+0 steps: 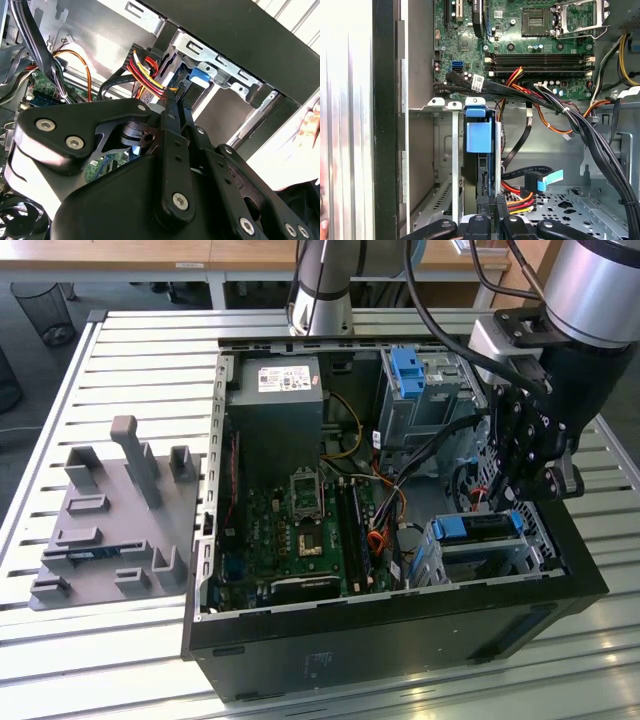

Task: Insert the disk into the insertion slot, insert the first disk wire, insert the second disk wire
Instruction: 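Insert the first disk wire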

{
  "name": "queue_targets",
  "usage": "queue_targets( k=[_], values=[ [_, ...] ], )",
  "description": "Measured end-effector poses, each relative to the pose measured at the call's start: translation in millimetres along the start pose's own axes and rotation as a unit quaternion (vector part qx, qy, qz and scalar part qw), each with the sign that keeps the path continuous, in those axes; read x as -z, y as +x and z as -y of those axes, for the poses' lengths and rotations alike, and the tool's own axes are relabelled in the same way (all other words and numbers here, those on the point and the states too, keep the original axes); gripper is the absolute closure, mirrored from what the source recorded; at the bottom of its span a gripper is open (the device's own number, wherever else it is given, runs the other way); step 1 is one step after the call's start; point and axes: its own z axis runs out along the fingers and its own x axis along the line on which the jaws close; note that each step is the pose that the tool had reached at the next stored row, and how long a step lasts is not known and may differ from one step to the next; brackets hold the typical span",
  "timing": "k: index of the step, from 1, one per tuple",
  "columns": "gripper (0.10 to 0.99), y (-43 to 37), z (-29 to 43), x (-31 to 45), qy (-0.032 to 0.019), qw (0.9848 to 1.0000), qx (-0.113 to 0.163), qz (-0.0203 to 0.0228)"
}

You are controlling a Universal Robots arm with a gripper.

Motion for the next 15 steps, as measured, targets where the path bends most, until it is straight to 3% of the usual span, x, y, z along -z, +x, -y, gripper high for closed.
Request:
queue_targets(
  k=[9,15],
  values=[
    [0.922,0.1,-0.7,0.0,0.0002,1.0000,0.000,0.0000],
    [0.922,0.4,-3.7,-0.5,0.0061,1.0000,0.001,0.0002]
  ],
)
